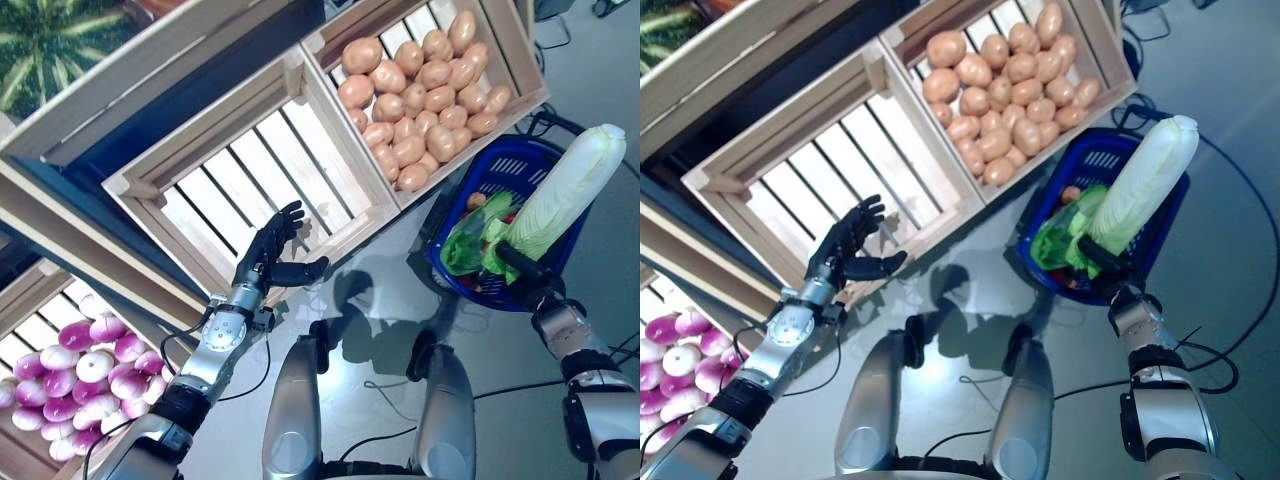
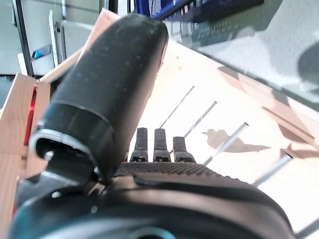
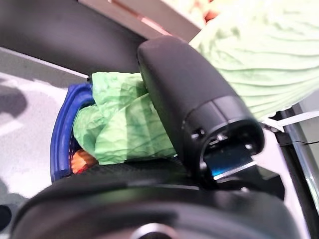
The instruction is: Put vegetables into the basket
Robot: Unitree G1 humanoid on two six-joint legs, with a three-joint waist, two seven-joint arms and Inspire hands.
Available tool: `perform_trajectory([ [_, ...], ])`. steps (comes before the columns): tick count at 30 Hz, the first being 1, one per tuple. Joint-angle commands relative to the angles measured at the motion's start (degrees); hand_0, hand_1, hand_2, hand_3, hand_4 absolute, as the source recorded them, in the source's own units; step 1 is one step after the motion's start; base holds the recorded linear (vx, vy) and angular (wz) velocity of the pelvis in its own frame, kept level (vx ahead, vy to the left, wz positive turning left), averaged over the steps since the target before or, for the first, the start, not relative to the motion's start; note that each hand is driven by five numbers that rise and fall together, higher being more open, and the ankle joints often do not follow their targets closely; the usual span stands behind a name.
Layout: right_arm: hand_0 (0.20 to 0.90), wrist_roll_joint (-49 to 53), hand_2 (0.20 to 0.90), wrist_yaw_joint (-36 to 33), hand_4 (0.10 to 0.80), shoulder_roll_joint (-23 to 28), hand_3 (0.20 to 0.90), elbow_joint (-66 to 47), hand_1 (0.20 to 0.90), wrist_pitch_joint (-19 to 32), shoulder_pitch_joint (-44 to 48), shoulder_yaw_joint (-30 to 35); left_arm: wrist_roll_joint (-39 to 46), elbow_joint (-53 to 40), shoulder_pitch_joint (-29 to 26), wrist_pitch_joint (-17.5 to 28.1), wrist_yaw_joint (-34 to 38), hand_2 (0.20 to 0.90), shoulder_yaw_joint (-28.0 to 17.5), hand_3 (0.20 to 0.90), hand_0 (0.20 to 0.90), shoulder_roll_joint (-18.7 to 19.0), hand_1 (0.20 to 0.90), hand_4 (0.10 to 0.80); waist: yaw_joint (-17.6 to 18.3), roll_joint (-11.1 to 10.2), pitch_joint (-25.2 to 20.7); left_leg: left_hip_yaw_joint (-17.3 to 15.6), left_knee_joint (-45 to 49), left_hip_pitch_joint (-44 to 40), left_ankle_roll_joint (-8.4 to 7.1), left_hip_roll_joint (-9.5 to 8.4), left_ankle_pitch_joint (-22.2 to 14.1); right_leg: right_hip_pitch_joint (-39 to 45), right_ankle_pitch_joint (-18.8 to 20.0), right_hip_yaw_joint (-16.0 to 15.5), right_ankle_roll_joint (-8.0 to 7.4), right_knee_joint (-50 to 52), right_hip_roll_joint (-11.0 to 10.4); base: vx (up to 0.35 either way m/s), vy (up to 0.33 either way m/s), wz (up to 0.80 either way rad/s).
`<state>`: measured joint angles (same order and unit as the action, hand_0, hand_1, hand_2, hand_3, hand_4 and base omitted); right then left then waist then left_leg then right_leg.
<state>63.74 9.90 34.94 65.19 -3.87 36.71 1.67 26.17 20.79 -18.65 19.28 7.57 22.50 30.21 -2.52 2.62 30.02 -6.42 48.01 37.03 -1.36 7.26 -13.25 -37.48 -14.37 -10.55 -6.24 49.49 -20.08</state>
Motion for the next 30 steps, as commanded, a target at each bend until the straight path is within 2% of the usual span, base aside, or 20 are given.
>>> perform_trajectory([
  [1, 0.3, 1.6, 0.3, -0.5, 0.4, 7.7, 0.3, 1.2, 0.3, 1.2, 7.5, 0.3, 1.8, -8.6, -4.9, 7.4, 2.4, 0.9, 1.2, 0.9, 0.9, 0.9, 0.9, 0.8, 0.0, 1.0, -0.2, 2.4, 8.0, 1.0, -1.35, 1.37, -5.5, 1.0, 1.9, 0.7, 3.53, 3.8, -0.7, 0.04, -0.023, 0.02],
  [2, 0.3, 1.4, 0.3, -0.7, 0.4, 8.0, 0.3, 1.4, 0.3, 0.7, 8.1, 0.0, 1.9, -8.9, -5.1, 7.4, 2.7, 0.9, 1.6, 0.9, 0.9, 1.0, 0.9, 0.8, 0.0, 1.4, -0.3, 2.9, 9.9, 1.4, -1.67, 1.44, -7.5, 0.2, 0.1, 1.5, 3.09, 5.7, -0.5, -0.039, -0.021, -0.01],
  [4, 0.3, 1.1, 0.3, -0.6, 0.4, 8.4, 0.3, 2.1, 0.3, -0.2, 8.9, -0.6, 2.0, -9.3, -5.3, 7.4, 3.2, 0.9, 2.0, 0.9, 0.9, 1.0, 0.9, 0.8, 0.1, 1.7, -0.3, 3.3, 11.3, 2.7, -1.53, 1.43, -8.2, -1.5, -0.5, 2.1, 3.31, 7.3, -0.5, 0.024, -0.01, -0.01],
  [5, 0.524, 1.0, 0.524, -2.1, 0.549, 8.6, 0.524, 2.8, 0.524, -0.7, 9.2, -0.7, 2.1, -9.2, -5.4, 7.4, 3.3, 0.9, 2.1, 0.9, 0.9, 0.9, 0.9, 0.8, 0.2, 1.9, -0.3, 3.2, 12.2, 3.3, -1.3, 1.39, -8.6, -2.3, -1.0, 2.2, 3.62, 8.4, -0.5, 0.0, 0.0, 0.0],
  [6, 0.9, 0.9, 0.9, -2.3, 0.8, 8.7, 0.9, 2.8, 0.9, -1.0, 9.4, -0.8, 2.2, -9.2, -5.4, 7.5, 3.3, 0.9, 2.1, 0.9, 0.9, 0.9, 0.9, 0.8, 0.2, 1.9, -0.3, 3.2, 12.4, 3.4, -1.3, 1.4, -8.7, -2.5, -1.1, 2.3, 3.65, 8.7, -0.5, 0.0, 0.0, 0.0],
  [13, 0.9, 0.3, 0.9, -1.9, 0.8, 10.3, 0.9, 5.0, 0.9, -2.1, 9.0, 0.2, 2.7, -9.7, -5.0, 7.3, 4.4, 0.9, 2.7, 0.9, 0.9, 2.0, 0.9, 0.8, 0.0, 2.0, -0.3, 3.8, 14.4, 4.4, -0.97, 1.26, -9.6, -4.0, -2.3, 2.2, 4.1, 11.1, -0.3, 0.007, -0.012, 0.02],
  [20, 0.9, 0.5, 0.9, -1.3, 0.8, 11.2, 0.9, 5.0, 0.9, -2.9, 7.4, 1.6, 3.1, -10.8, -4.4, 7.3, 3.9, 0.9, 2.9, 0.9, 0.9, 2.9, 0.9, 0.8, -0.2, 1.4, -0.3, 3.8, 12.9, 2.6, -1.17, 1.46, -8.5, -2.3, -1.7, 1.9, 3.83, 10.0, 0.1, 0.0, 0.0, 0.0],
  [23, 0.9, 0.3, 0.9, -1.4, 0.8, 11.1, 0.9, 5.2, 0.9, -2.5, 6.8, 1.7, 3.5, -10.2, -4.2, 7.8, 3.6, 0.9, 3.0, 0.9, 0.9, 3.4, 0.9, 0.8, -0.4, 1.0, -0.6, 3.7, 11.2, 1.3, -1.34, 1.68, -7.3, -0.9, -1.0, 1.5, 3.65, 8.6, 0.2, -0.024, 0.003, 0.01],
  [24, 0.9, 0.3, 0.9, -1.7, 0.8, 11.1, 0.9, 5.1, 0.9, -2.5, 6.7, 1.7, 3.5, -10.1, -4.3, 7.8, 3.4, 0.9, 2.9, 0.9, 0.9, 3.5, 0.9, 0.8, -0.5, 0.8, -0.6, 3.4, 9.9, 1.2, -1.04, 1.71, -5.5, -0.7, 0.5, 1.0, 4.17, 7.3, 0.2, -0.067, 0.009, 0.02],
  [28, 0.9, 0.7, 0.9, -1.7, 0.8, 10.3, 0.9, 5.0, 0.9, -2.6, 5.9, 1.9, 3.8, -10.0, -4.0, 7.8, 2.9, 0.9, 2.6, 0.9, 0.9, 3.7, 0.9, 0.8, -0.7, 0.3, -1.3, 3.0, 6.9, -1.2, -1.21, 2.2, -4.3, 1.7, 1.4, 0.5, 3.9, 5.1, 0.4, -0.014, 0.007, 0.02],
  [30, 0.9, 1.1, 0.9, -1.5, 0.8, 9.3, 0.9, 5.0, 0.9, -2.9, 4.8, 2.0, 4.0, -9.8, -3.6, 7.8, 2.2, 0.9, 2.3, 0.9, 0.9, 3.9, 0.9, 0.8, -0.9, -0.3, -2.5, 2.2, 2.4, -4.8, -1.44, 2.73, -2.7, 5.3, 2.6, -0.2, 3.48, 1.4, 0.7, 0.045, 0.029, -0.04],
])
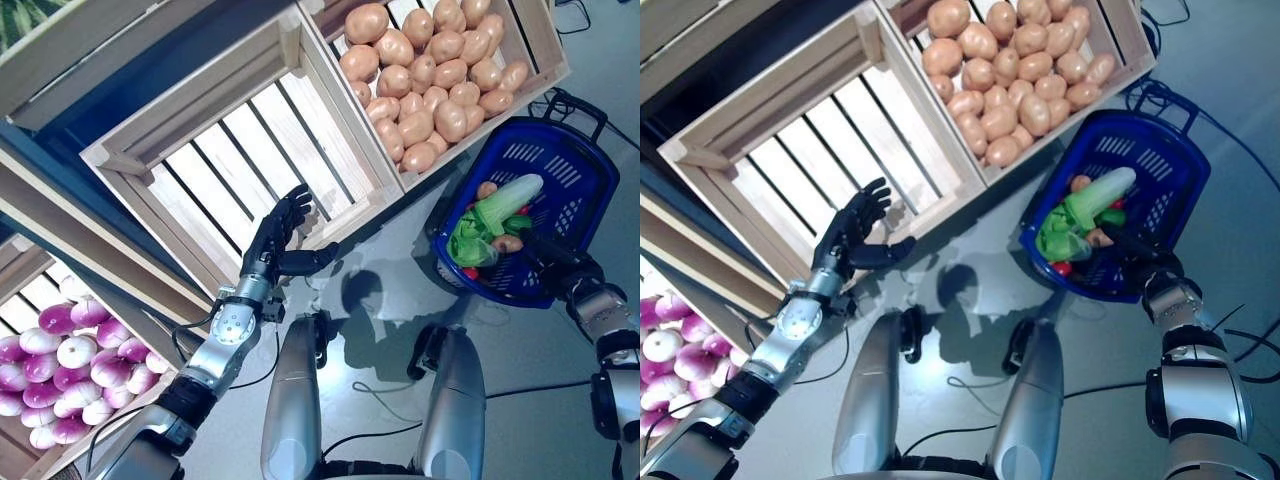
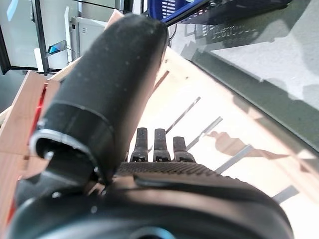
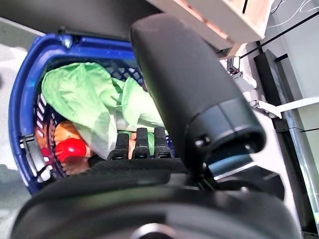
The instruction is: Put vegetables into the basket
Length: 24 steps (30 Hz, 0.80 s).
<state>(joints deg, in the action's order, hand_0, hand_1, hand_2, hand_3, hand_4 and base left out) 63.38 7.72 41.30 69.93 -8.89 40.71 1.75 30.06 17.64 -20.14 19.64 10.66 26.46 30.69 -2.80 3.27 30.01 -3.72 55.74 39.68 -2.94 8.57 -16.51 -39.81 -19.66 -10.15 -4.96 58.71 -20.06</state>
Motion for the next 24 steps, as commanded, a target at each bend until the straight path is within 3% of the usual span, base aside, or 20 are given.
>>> perform_trajectory([
  [1, 0.9, 1.5, 0.9, 0.9, 0.8, 2.4, 0.9, 0.2, 0.9, 2.0, 0.1, 1.9, 0.0, -6.4, -1.8, 7.3, -1.3, 0.9, -1.9, 0.9, 0.9, 3.4, 0.9, 0.8, -0.8, -1.3, -3.2, -0.7, -7.7, -9.2, 0.04, 1.67, 1.6, 9.4, 8.5, -0.9, 2.06, -9.7, 0.8, 0.088, 0.027, 0.01],
  [7, 0.9, 3.5, 0.9, 4.9, 0.8, -1.1, 0.9, -1.4, 0.9, 2.1, -4.3, 2.7, -1.5, -4.8, -0.7, 3.6, -3.2, 0.9, -2.7, 0.9, 0.9, 3.3, 0.9, 0.8, -1.0, -2.6, -7.1, -2.3, -20.8, -18.6, -0.94, 2.31, 6.8, 19.9, 12.2, -2.9, 1.49, -22.7, 3.1, 0.12, 0.011, -0.04],
  [12, 0.9, 5.0, 0.9, 3.9, 0.8, -8.2, 0.9, -9.6, 0.9, 8.4, -9.8, 2.5, -3.8, -1.4, 1.3, -1.1, -4.2, 0.9, -4.1, 0.9, 0.9, 1.7, 0.9, 0.8, -0.1, -3.7, -12.8, -4.6, -34.9, -28.1, -2.24, 2.15, 12.8, 30.4, 16.7, -3.4, 0.5, -39.0, 6.8, 0.159, 0.021, -0.13],
  [14, 0.9, 5.1, 0.9, 3.4, 0.8, -10.0, 0.9, -11.9, 0.9, 9.4, -11.1, 2.1, -4.5, -1.0, 2.1, -1.7, -4.3, 0.9, -4.4, 0.9, 0.9, 1.4, 0.9, 0.8, 0.1, -3.9, -13.8, -4.8, -37.7, -29.6, -2.21, 1.86, 14.3, 31.8, 17.9, -3.4, 0.39, -41.7, 7.2, 0.156, 0.039, -0.09],
  [15, 0.9, 3.8, 0.9, 2.4, 0.8, -14.9, 0.9, -18.3, 0.9, 12.9, -15.7, 0.5, -6.8, 0.9, 4.9, -1.6, -4.6, 0.9, -4.7, 0.9, 0.9, -0.2, 0.9, 0.8, 0.6, -4.0, -16.1, -5.4, -43.2, -33.3, -2.29, 1.25, 15.9, 35.6, 18.9, -3.2, -0.05, -47.1, 8.2, 0.237, 0.064, -0.12],
  [17, 0.9, -0.3, 0.9, 0.3, 0.8, -18.6, 0.9, -23.3, 0.9, 17.3, -20.1, -1.4, -6.8, 3.6, 7.7, -2.2, -5.6, 0.9, -4.9, 0.9, 0.9, -2.5, 0.9, 0.8, 1.0, -3.9, -18.3, -5.8, -48.0, -35.8, -2.19, 0.74, 17.8, 37.9, 20.5, -3.1, -0.49, -51.3, 8.8, 0.184, 0.071, -0.12],
  [24, 0.9, -13.4, 0.9, -2.2, 0.8, -31.1, 0.9, -36.1, 0.9, 19.9, -34.9, -14.5, -11.0, 21.1, 15.5, -0.3, -7.7, 0.9, -6.1, 0.9, 0.9, -12.3, 0.9, 0.8, 3.7, -3.5, -23.4, -7.8, -60.7, -43.0, -2.29, 0.39, 21.9, 43.1, 25.0, -2.2, -2.37, -61.1, 9.0, 0.1, 0.098, -0.12],
])
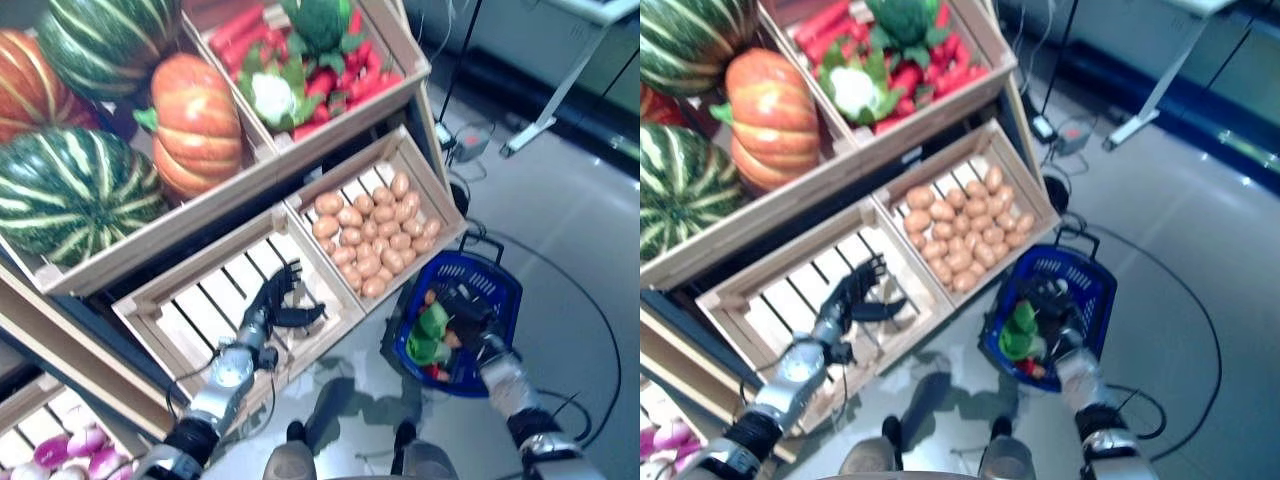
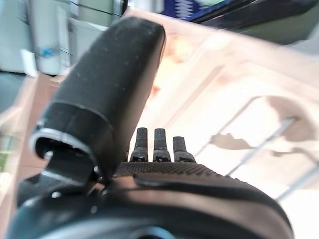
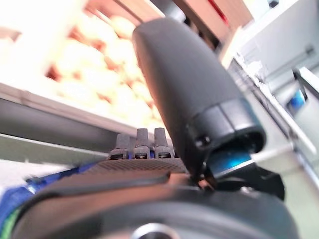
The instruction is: Put vegetables into the basket
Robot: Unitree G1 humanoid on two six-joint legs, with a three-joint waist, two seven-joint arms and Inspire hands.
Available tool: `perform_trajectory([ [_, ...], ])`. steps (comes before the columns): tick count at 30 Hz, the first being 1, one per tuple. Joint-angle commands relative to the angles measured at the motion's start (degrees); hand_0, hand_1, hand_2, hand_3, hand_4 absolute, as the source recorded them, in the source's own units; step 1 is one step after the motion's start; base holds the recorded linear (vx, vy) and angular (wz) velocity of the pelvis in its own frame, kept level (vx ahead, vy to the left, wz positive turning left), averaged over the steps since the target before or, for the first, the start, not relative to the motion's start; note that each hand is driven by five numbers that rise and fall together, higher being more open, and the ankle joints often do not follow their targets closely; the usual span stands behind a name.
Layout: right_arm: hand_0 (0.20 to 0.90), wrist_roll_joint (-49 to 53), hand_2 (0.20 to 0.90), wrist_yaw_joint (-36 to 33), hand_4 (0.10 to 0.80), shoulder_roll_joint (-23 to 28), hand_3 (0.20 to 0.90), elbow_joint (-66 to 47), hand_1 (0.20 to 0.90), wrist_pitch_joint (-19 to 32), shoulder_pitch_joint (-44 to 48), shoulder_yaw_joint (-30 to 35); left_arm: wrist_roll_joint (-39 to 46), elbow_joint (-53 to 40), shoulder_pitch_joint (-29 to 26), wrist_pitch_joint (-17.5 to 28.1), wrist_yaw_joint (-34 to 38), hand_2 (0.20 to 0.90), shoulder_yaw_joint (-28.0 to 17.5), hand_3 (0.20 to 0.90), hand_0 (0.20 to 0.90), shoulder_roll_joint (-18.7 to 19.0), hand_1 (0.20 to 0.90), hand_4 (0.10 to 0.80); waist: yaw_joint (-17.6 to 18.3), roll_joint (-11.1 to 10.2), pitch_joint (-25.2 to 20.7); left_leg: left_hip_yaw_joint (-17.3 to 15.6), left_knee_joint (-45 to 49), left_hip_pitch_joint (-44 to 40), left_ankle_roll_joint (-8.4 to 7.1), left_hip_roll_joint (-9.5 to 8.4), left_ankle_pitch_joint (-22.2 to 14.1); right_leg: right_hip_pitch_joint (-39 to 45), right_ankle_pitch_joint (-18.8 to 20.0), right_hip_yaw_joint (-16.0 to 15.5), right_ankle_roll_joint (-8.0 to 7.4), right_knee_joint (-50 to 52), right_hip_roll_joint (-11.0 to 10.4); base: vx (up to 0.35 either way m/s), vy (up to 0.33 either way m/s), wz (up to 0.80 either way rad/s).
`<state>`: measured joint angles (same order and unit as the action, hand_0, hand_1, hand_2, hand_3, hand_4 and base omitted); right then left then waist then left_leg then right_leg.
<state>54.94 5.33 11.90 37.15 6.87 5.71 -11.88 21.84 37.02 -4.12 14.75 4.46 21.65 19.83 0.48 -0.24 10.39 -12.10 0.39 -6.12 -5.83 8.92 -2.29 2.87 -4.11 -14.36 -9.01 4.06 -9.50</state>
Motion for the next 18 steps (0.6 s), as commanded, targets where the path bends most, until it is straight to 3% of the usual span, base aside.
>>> perform_trajectory([
  [1, 0.9, -5.5, 0.9, 0.8, 0.8, -2.1, 0.9, -3.4, 0.9, 3.6, -0.5, -1.5, -2.7, 3.2, -0.3, 4.4, -1.4, 0.9, -1.6, 0.9, 0.9, -2.2, 0.9, 0.8, 0.6, 0.0, -4.0, 0.7, -5.4, 2.9, 0.59, -0.05, 7.5, 0.7, 9.7, 2.0, 1.55, -7.0, -1.6, -0.007, 0.06, -0.05],
  [7, 0.9, -8.2, 0.9, 5.2, 0.8, -4.8, 0.9, 2.6, 0.9, -2.1, -3.7, -5.8, -4.6, 12.3, 0.9, 7.4, -1.7, 0.9, -2.5, 0.9, 0.9, -5.6, 0.9, 0.8, 1.3, 0.2, -5.2, 0.2, -5.4, 1.9, 0.75, -0.48, 6.5, 1.8, 10.1, 2.2, 1.4, -8.8, -1.6, 0.016, 0.07, -0.01],
  [12, 0.9, 3.9, 0.9, 7.7, 0.8, -7.3, 0.9, 8.2, 0.9, -8.2, -5.5, -4.9, -5.6, 16.8, 1.2, 6.9, -1.2, 0.9, -2.4, 0.9, 0.9, -6.8, 0.9, 0.8, 1.1, 0.4, -5.5, 0.8, -5.4, 1.2, 1.05, -0.9, 6.0, 2.9, 9.7, 1.6, 1.5, -8.9, -1.7, 0.03, 0.014, 0.02],
  [18, 0.9, 4.5, 0.9, 10.2, 0.8, -8.7, 0.9, 10.6, 0.9, -3.4, -3.9, -6.1, -4.9, 22.7, 0.6, 4.9, -0.3, 0.9, -2.3, 0.9, 0.9, -7.9, 0.9, 0.8, 0.1, 0.6, -5.8, 1.9, -5.4, 1.0, 1.12, -1.48, 5.8, 3.9, 9.5, 0.4, 1.22, -9.1, -2.4, -0.003, -0.014, 0.1],
])
